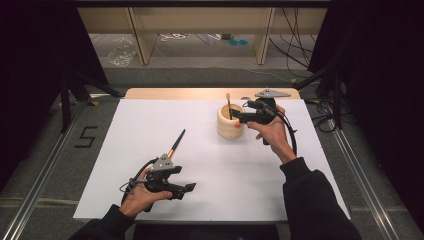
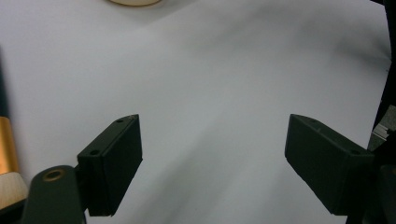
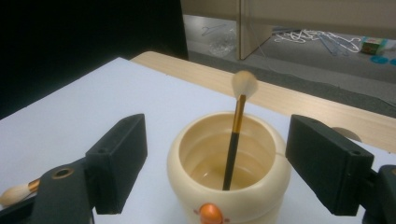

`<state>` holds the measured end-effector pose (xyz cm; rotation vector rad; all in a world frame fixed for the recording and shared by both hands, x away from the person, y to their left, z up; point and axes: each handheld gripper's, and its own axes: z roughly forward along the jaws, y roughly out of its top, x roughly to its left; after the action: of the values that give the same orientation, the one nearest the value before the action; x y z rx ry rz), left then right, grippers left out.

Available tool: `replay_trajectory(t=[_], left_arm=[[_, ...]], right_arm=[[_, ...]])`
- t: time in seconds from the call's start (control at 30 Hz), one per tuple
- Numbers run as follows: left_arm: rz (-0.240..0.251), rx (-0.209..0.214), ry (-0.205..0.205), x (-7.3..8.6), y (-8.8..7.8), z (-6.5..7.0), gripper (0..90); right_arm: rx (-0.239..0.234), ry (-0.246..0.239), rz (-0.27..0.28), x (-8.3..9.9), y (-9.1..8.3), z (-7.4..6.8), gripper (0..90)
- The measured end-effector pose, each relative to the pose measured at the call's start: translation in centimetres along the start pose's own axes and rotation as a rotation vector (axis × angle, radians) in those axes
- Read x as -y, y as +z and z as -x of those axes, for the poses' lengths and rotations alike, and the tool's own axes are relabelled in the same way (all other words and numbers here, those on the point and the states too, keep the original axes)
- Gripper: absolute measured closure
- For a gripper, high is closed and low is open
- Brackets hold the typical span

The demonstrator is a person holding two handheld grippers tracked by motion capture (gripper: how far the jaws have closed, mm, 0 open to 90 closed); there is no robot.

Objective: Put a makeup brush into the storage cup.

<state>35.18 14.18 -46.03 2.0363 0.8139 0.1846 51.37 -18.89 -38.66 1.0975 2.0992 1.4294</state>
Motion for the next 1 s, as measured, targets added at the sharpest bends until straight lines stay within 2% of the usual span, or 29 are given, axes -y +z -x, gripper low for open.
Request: replay_trajectory(t=[0.03,0.07,0.13,0.17,0.2,0.27,0.4,0.43,0.47,0.63,0.67,0.73,1.0], left_arm=[[0.009,-0.004,-0.012,0.0,0.0,0.0,18.8],[0.011,-0.013,-0.011,0.0,0.0,0.0,18.8],[0.007,-0.005,-0.017,-0.1,-0.1,-0.2,18.8],[0.014,-0.018,-0.016,0.0,-0.1,-0.2,18.8],[0.016,-0.018,-0.03,0.0,-0.1,-0.2,18.8],[-0.003,-0.015,-0.011,-0.1,-0.2,-0.5,18.8],[0.002,-0.033,-0.006,0.0,-0.2,-0.5,18.8],[-0.014,-0.046,0.017,0.0,-0.4,-0.7,18.8],[0.018,-0.038,-0.022,0.0,-0.2,-0.5,18.8],[0.033,-0.044,-0.03,0.0,-0.3,-0.6,19.0],[0.028,-0.05,-0.021,-0.1,-0.4,-0.6,18.9],[0.036,-0.049,-0.036,-0.1,-0.4,-0.6,18.9],[0.039,-0.048,-0.031,-0.2,-0.5,-0.6,18.9]], right_arm=[[-0.002,-0.001,-0.002,0.1,-0.1,-0.1,21.6],[0.001,-0.002,-0.009,0.2,-0.2,-0.2,21.2],[-0.001,-0.006,0.002,0.4,-0.4,-0.4,20.8],[0.002,0.002,-0.008,0.5,-0.5,-0.4,20.3],[-0.002,0.001,0.0,0.7,-0.6,-0.5,19.5],[0.001,-0.01,-0.01,0.9,-0.8,-0.6,17.8],[0.012,-0.007,-0.008,1.4,-1.5,-0.9,16.6],[0.015,-0.008,-0.01,1.5,-1.7,-1.1,16.6],[0.01,-0.007,-0.011,1.7,-1.9,-1.2,16.6],[0.013,-0.028,-0.011,2.4,-2.7,-1.8,16.6],[0.01,-0.035,-0.005,2.5,-2.8,-1.9,16.5],[0.007,-0.035,-0.006,2.8,-3.1,-2.1,16.5],[-0.031,-0.025,-0.015,4.4,-4.6,-3.2,16.6]])
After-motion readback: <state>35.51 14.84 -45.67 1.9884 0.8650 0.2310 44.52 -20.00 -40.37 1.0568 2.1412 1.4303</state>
